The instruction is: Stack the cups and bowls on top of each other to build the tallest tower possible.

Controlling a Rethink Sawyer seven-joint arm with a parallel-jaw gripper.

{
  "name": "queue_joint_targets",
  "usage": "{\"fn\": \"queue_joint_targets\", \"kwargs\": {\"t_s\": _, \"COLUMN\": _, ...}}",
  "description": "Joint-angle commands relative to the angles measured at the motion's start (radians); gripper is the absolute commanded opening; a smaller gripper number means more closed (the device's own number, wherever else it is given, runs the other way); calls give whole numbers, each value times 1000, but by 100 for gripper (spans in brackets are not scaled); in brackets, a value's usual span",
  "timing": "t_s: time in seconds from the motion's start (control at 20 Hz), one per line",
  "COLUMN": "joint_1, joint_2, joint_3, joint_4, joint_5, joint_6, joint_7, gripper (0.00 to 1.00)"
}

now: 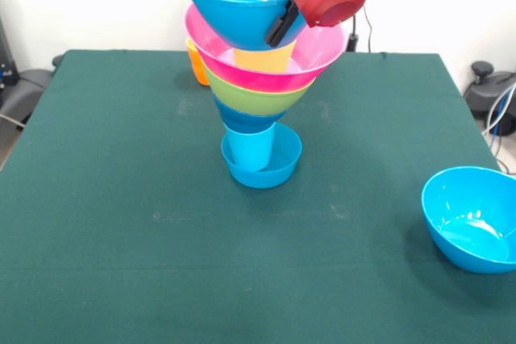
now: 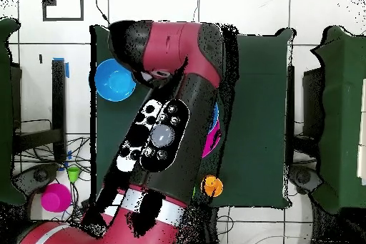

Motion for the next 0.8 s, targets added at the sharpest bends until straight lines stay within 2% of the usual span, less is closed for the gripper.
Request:
{"fn": "queue_joint_targets", "kwargs": {"t_s": 0.05, "joint_1": 13, "joint_2": -6, "joint_3": 46, "joint_4": 126, "joint_5": -63, "joint_6": -43, "joint_7": 29, "gripper": 0}}
{"fn": "queue_joint_targets", "kwargs": {"t_s": 0.8, "joint_1": 37, "joint_2": -28, "joint_3": 44, "joint_4": 194, "joint_5": -50, "joint_6": -92, "joint_7": 66, "gripper": 0}}
